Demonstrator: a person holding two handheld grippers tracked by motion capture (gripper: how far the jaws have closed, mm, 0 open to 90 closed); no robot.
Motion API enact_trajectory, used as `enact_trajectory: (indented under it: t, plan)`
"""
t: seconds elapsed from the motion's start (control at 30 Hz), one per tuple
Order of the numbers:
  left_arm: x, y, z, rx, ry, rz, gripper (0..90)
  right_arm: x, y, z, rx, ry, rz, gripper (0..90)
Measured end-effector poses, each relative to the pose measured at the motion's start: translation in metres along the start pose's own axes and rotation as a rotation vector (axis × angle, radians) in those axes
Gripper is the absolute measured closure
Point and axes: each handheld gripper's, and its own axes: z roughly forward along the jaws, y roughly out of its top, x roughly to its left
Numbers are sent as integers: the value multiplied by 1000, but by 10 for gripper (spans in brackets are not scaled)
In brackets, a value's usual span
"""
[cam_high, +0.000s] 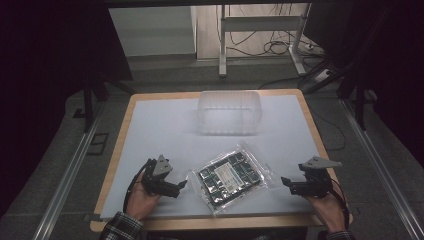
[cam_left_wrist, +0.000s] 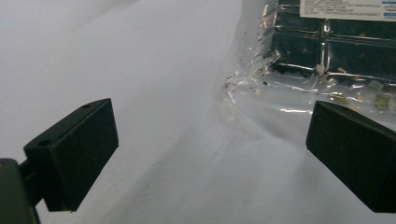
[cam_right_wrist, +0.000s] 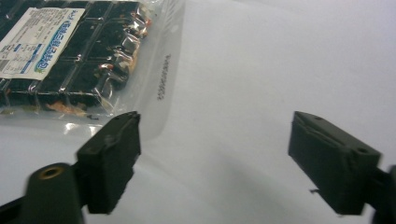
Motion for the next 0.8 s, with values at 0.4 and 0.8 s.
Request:
enact_trajectory:
  t: [0.4, 0.8]
  plan:
    - [7, -2, -5, -63, 13, -41, 37, -9, -2, 2, -36, 50, -3, 83]
    - [8, -2, -4, -62, 8, -46, 38, -6, 0, 4, -38, 87, 5, 80]
